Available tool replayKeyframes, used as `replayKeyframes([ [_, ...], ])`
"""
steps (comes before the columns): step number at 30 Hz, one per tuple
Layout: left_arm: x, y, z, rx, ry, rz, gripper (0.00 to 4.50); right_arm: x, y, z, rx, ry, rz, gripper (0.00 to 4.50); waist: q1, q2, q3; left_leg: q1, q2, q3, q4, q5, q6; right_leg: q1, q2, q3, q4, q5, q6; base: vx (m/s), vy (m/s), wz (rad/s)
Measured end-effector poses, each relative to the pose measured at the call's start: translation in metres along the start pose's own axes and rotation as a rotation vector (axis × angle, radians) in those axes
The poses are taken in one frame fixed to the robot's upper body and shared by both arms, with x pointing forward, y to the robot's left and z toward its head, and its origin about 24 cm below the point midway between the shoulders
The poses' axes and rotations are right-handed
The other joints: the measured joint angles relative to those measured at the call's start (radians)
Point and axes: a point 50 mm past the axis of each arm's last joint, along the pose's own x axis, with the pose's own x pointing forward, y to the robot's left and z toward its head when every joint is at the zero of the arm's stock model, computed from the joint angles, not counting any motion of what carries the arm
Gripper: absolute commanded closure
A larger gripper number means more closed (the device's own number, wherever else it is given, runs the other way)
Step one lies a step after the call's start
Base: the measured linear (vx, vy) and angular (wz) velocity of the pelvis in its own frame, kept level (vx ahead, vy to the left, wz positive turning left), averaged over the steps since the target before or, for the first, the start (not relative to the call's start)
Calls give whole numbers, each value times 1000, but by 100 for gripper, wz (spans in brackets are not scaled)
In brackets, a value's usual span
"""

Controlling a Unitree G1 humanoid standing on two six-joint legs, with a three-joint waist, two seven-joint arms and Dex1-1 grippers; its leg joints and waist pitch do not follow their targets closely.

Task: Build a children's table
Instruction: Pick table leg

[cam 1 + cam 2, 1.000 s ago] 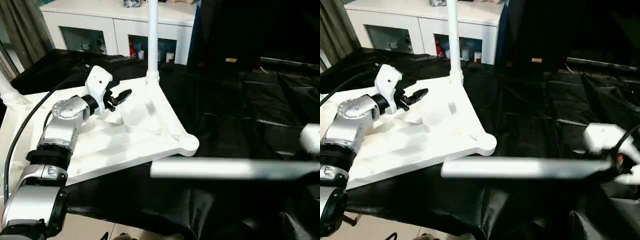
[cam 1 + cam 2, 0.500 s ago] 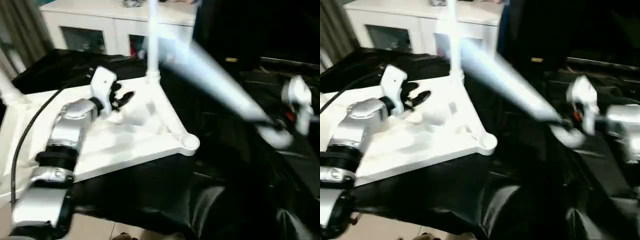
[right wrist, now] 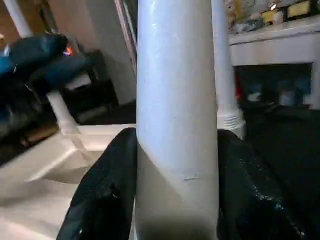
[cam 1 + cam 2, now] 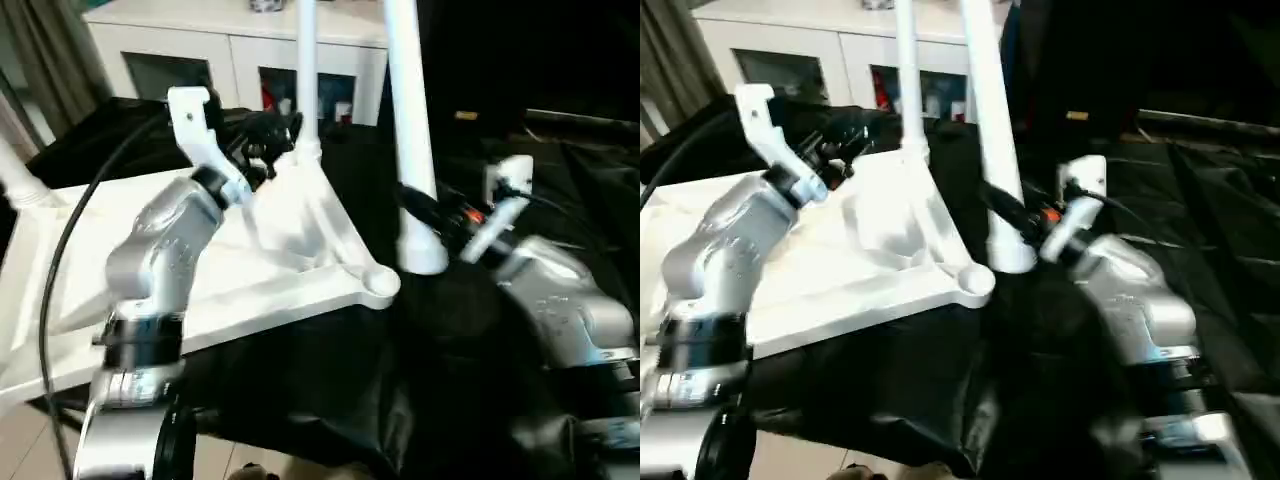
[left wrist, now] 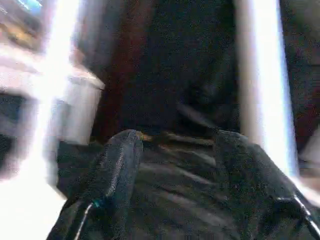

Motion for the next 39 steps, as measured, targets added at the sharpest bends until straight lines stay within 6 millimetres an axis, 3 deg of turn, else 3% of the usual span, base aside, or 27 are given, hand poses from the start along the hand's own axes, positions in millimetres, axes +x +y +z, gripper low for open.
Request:
replayKeyframes([
  [3, 4, -7, -7, -80, 41, -45, 121, 4, 9, -6, 20, 31, 25, 267, 1, 0, 0, 0, 0, 0, -1, 0, 0, -1, 0, 0, 0, 0, 0, 0, 0, 0],
  [7, 10, -8, -2, -125, 36, -70, 100, 5, 21, -2, -9, 69, 94, 267, -1, -1, 0, 0, 0, 0, -1, 0, -1, 0, 1, 0, -1, 0, 1, 0, 0, 0],
  [9, 13, -13, 1, -148, 27, -116, 62, 7, 30, 0, -14, 76, 137, 267, -2, 0, 0, 0, 0, 0, -2, 0, -1, 0, 1, 1, -1, 0, 2, 0, 0, 0],
  [12, 14, -16, -2, -157, 57, -147, 59, 9, 35, -2, -15, 95, 159, 267, -2, 0, 0, 0, 0, 0, -2, 1, -1, -1, 1, 1, -1, 0, 2, 0, 0, 0],
  [14, 17, -20, -6, -156, 78, -159, 28, 13, 44, -5, -10, 108, 194, 267, -2, 0, 0, 0, 0, 0, -2, 1, -1, -1, 1, 1, -2, 0, 2, 0, 0, 0],
  [17, 20, -23, -11, -159, 93, -164, 17, 14, 54, -5, -38, 121, 239, 267, -1, 0, 0, 0, 0, 0, -2, 1, -1, 0, 1, 1, -2, 1, 3, 0, 0, 0],
  [23, 22, -25, -9, -193, 69, -169, 0, 11, 56, -11, -47, 158, 240, 267, -1, 0, 0, 0, 0, 0, -2, 1, -2, 0, 1, 1, -2, 2, 5, 0, 0, 0],
  [24, 22, -25, -10, -195, 69, -157, 0, 11, 56, -11, -49, 157, 237, 267, -1, 0, 0, 0, 0, 0, -2, 1, -2, 0, 1, 1, -2, 2, 5, 0, 0, 0],
  [25, 23, -24, -10, -194, 70, -141, 36, 11, 56, -11, -50, 158, 235, 267, -1, 0, 0, 0, 0, 0, -2, 1, -2, 0, 1, 1, -2, 2, 5, 0, 0, 0],
  [28, 22, -22, -10, -193, 68, -113, 37, 11, 56, -12, -50, 159, 232, 267, -1, 0, 0, 0, 0, -1, -2, 1, -2, 0, 1, 1, -2, 2, 5, 0, 0, 0],
  [31, 22, -21, -10, -188, 69, -94, 79, 12, 56, -13, -44, 165, 228, 267, -1, 0, 0, 0, 0, -1, -2, 1, -2, 0, 1, 1, -2, 2, 5, 0, 0, 0],
  [34, 22, -21, -10, -186, 70, -87, 84, 12, 56, -13, -43, 163, 226, 267, -1, 0, 0, 0, 0, -1, -2, 1, -2, 0, 1, 1, -2, 2, 5, 0, 0, 0],
  [36, 23, -21, -10, -183, 69, -79, 126, 12, 56, -13, -43, 162, 224, 267, 0, 0, 0, 0, 0, -1, -2, 1, -2, 0, 1, 1, -2, 2, 5, 0, 0, 0],
  [39, 24, -22, -11, -160, 80, -73, 130, 12, 55, -14, -42, 170, 216, 267, 0, -1, 0, 0, 0, -1, -2, 1, -2, 0, 1, 1, -2, 2, 5, 0, 0, 0],
])
